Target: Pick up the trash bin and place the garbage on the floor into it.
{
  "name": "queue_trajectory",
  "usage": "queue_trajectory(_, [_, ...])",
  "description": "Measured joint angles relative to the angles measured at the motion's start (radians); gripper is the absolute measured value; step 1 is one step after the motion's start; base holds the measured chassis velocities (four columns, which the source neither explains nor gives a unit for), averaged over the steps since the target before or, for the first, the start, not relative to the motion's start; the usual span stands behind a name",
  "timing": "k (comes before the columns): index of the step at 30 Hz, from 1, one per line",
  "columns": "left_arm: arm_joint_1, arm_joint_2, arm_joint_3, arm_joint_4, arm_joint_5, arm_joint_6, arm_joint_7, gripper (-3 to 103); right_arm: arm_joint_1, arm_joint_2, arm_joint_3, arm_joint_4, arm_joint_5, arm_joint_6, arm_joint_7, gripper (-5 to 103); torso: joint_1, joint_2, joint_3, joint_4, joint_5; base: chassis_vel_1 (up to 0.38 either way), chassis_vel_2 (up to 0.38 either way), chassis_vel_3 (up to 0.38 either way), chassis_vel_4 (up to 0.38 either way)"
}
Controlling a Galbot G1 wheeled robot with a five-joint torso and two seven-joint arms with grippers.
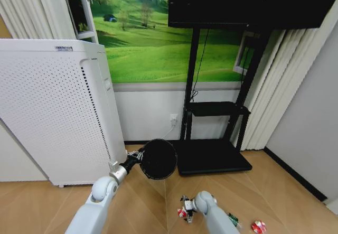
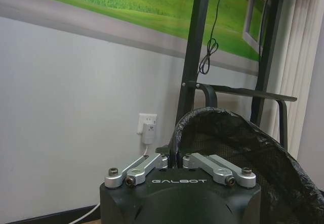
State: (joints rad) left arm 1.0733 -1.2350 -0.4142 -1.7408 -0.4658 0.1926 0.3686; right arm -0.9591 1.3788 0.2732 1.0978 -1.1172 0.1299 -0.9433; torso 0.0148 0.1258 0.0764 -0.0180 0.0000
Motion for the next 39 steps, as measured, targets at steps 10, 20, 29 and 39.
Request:
queue_trajectory(10, [-0.008,0.012,-0.015,0.007,-0.025,0.000,0.000,7,0.004,0.006,-0.010,-0.030,0.035,-0.005,0.018,51,0.000,0.000,0.000,0.0001,0.0000,0.000,0.000,0.000,0.000])
queue_trajectory(20, [-0.013,0.019,-0.015,0.004,-0.032,0.002,0.003,7,-0.011,0.015,0.002,-0.024,0.045,-0.006,0.042,25,0.000,0.000,0.000,0.0000,0.0000,0.000,0.000,0.000,0.000])
queue_trajectory(29, [-0.011,0.013,-0.008,0.009,-0.030,0.002,0.003,7,-0.071,-0.009,0.150,0.088,0.297,-0.066,0.151,24,0.000,0.000,0.000,0.0000,0.0001,0.000,0.000,0.000,0.000])
queue_trajectory(39, [-0.020,0.012,0.002,0.017,-0.023,0.002,-0.005,7,-0.117,-0.067,0.315,0.094,0.747,-0.266,0.441,24,0.000,0.000,0.000,-0.0001,0.0001,0.000,0.000,0.000,0.000])
